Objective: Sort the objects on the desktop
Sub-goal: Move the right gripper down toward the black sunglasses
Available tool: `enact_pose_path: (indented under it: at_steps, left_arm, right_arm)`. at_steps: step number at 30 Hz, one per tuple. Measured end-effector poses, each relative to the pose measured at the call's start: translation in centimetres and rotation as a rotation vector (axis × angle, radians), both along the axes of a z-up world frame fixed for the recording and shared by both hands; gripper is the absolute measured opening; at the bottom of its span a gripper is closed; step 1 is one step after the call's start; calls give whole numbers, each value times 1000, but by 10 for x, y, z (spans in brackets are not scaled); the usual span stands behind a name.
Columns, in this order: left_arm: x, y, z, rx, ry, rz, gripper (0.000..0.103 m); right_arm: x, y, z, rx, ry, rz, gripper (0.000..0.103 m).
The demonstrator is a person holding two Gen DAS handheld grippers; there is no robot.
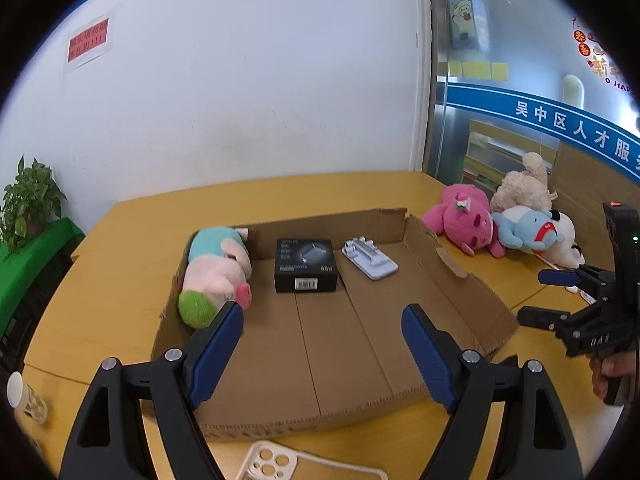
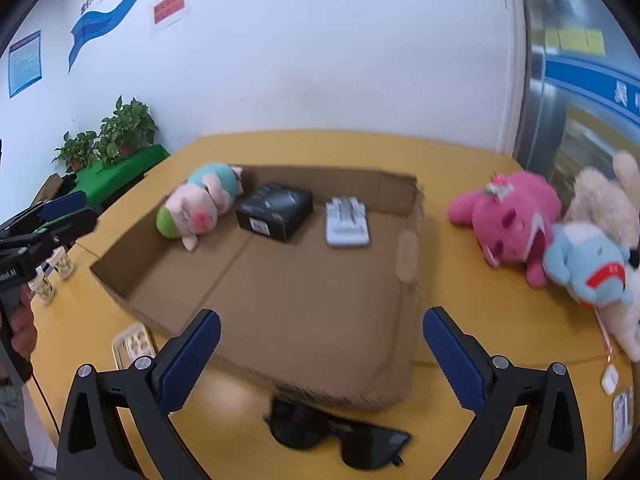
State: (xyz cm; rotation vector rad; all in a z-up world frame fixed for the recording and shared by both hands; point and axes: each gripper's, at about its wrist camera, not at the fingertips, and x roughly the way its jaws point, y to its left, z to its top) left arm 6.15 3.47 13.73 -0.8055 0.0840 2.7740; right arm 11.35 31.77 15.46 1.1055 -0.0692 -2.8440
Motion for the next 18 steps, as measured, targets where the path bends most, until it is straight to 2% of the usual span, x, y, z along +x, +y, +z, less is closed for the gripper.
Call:
enact_pose_path:
  at_steps: [5,8,12,15,18]
  left_arm:
    - [11,-1,-28,33,-66,-19,82]
    - [13,-1,-45,51,-115,-16,82]
    - [17,-1,-64,65,-165,-13,82]
    - [20,-1,-73,64,-190,-12,82]
    - [22,0,-79,70,-203,-21,82]
  right_arm:
    - [18,55,-55,-74,-137,14,103]
    - [19,70,-89,-107,-209,57,103]
    - [12,70,-121,-154,-260,109,103]
    - [7,60,-131,-183,-269,147,103]
    - [10,42,-136,-169,-291,193,103]
